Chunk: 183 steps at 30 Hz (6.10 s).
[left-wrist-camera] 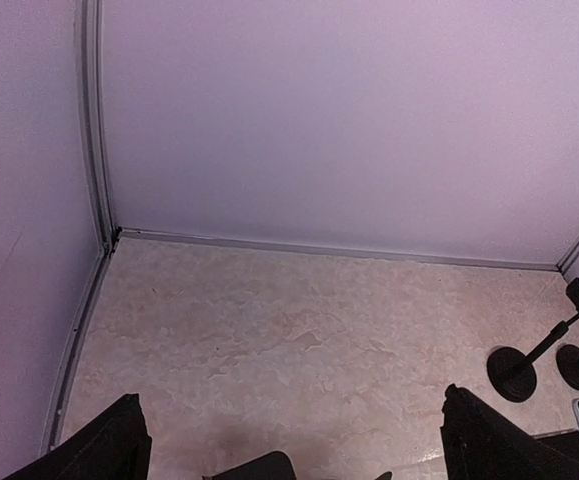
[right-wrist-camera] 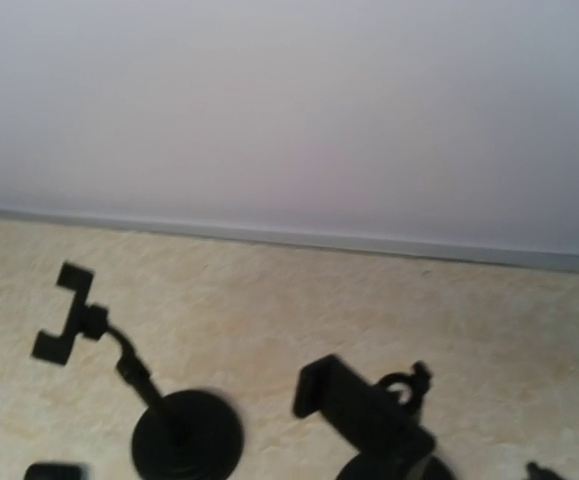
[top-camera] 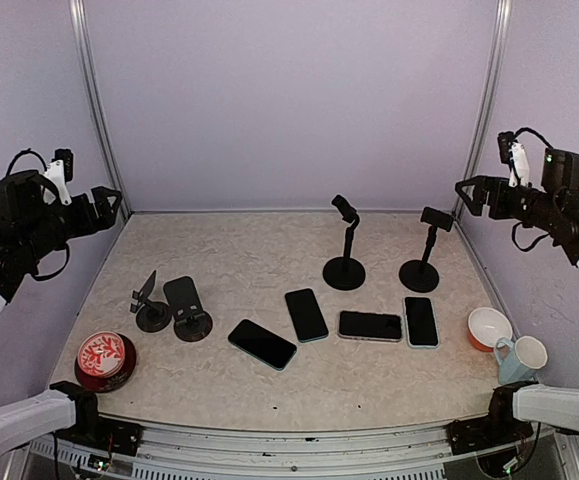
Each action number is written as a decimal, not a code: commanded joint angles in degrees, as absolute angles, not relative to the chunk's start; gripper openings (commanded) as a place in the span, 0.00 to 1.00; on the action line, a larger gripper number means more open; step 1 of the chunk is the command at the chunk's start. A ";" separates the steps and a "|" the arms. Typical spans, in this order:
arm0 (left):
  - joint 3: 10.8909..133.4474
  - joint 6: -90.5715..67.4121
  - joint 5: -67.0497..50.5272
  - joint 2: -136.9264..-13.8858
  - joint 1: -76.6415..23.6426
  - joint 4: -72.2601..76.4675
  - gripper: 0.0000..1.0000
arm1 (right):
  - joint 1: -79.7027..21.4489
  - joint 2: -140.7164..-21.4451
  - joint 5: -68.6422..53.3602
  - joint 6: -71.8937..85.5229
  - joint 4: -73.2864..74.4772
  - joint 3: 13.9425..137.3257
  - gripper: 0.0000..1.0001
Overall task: Place the phone on the phone stand
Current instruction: Adjust the phone stand at the center of the board.
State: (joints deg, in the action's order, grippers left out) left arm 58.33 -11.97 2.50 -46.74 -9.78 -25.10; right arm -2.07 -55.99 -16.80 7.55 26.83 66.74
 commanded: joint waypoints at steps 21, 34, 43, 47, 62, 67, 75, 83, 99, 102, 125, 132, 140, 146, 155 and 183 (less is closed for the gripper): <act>51.90 -8.94 -2.14 -51.06 -11.02 -27.86 0.99 | -9.29 -56.82 -28.83 3.30 28.63 60.38 1.00; 53.83 -10.39 -2.50 -56.25 -11.86 -32.71 0.99 | -10.04 -55.20 -27.68 3.05 28.47 57.62 1.00; 51.29 -16.72 -3.71 -56.35 -12.19 -30.41 0.99 | -10.08 -54.13 -27.59 3.78 27.84 56.02 1.00; 49.55 -19.28 -0.65 -56.38 -12.15 -29.29 0.99 | -10.06 -53.39 -27.67 4.01 27.77 55.17 1.00; 45.36 -24.11 -0.21 -58.01 -12.09 -27.60 0.99 | -10.09 -52.23 -28.03 5.31 27.34 53.54 1.00; 43.10 -25.67 -0.17 -57.76 -12.11 -26.59 0.99 | -10.04 -52.09 -28.05 5.62 27.21 53.28 1.00; 40.93 -26.47 -1.23 -57.91 -12.00 -25.40 0.99 | -10.09 -51.92 -28.12 6.00 27.10 52.80 1.00; 39.41 -28.10 0.14 -59.79 -12.02 -25.94 0.99 | -10.16 -51.72 -28.13 6.24 26.78 52.18 1.00; 35.54 -33.71 -0.38 -61.10 -11.02 -21.02 0.99 | -10.16 -52.51 -28.04 6.42 25.78 51.34 1.00; 35.00 -34.47 0.22 -61.46 -10.75 -20.41 0.99 | -10.18 -52.74 -28.10 6.55 25.51 51.22 1.00; 33.66 -45.94 1.22 -62.08 -9.31 -15.57 0.99 | -10.11 -52.31 -28.39 6.78 24.78 50.13 1.00; 34.33 -51.39 5.98 -62.32 -11.27 -14.57 0.99 | -10.18 -52.21 -28.47 6.77 24.79 49.98 1.00; 35.32 -55.81 8.96 -64.11 -15.71 -13.85 0.99 | -10.17 -52.12 -28.31 6.85 24.92 50.09 1.00; 35.33 -59.17 10.52 -63.67 -18.73 -12.74 0.99 | -10.19 -52.26 -28.54 7.11 24.88 50.10 1.00; 38.36 -59.08 14.36 -62.92 -21.16 -13.20 0.99 | -10.22 -52.09 -28.65 7.21 24.92 50.11 1.00; 45.87 -48.74 -3.78 -63.72 -21.72 -19.74 0.99 | -10.22 -51.45 -27.95 7.46 24.28 48.17 1.00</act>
State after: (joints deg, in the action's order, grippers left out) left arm 44.36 -50.17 -0.05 -62.76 -21.41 -19.53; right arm -9.39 -51.79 -28.10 6.98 25.78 48.80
